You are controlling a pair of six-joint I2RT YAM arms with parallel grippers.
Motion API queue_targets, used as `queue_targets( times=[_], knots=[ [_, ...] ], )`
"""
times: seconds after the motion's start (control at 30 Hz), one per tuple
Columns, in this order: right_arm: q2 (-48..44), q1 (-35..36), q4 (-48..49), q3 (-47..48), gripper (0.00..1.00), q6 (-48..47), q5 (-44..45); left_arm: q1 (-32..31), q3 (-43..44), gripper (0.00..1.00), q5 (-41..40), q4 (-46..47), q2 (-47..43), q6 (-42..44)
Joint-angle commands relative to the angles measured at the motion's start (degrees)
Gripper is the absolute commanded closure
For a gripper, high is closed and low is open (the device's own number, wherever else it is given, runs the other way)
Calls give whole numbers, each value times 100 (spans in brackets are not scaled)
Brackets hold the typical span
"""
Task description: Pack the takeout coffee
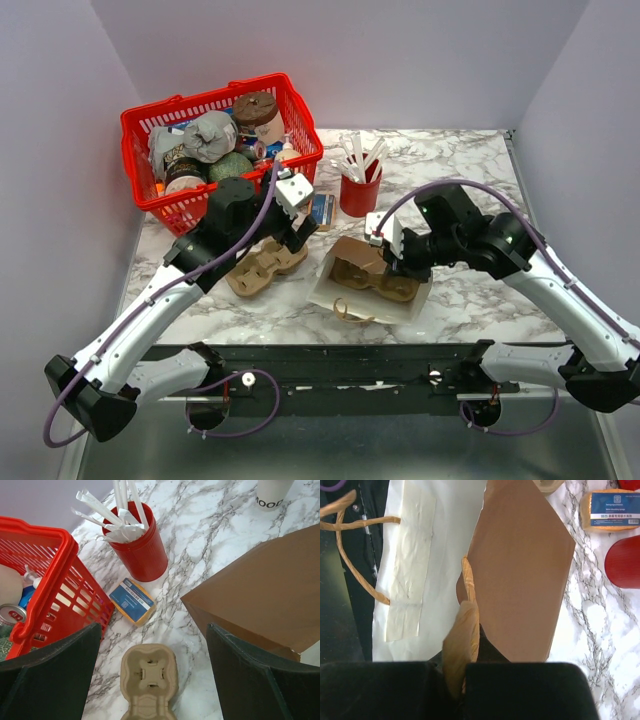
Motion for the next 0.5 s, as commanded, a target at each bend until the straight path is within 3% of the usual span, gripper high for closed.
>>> queue_targets(
  times=[0.0,0.17,0.3,0.4,0.47],
  knots=[
    [90,39,-117,285,99,241,282,92,71,7,295,149,-14,-306],
    [310,-145,-108,434,99,163,371,373,476,7,804,-273,92,-377],
    [766,-1372,-116,707,96,180,-349,452,511,6,1104,-361,74,-114],
    [1346,-1980,-195,1338,57,145,-474,488,730,6,1471,-501,223,132],
    [1557,-2184,-222,2093,43,189,-544,505,941,6,1762,-677,320,491]
  ],
)
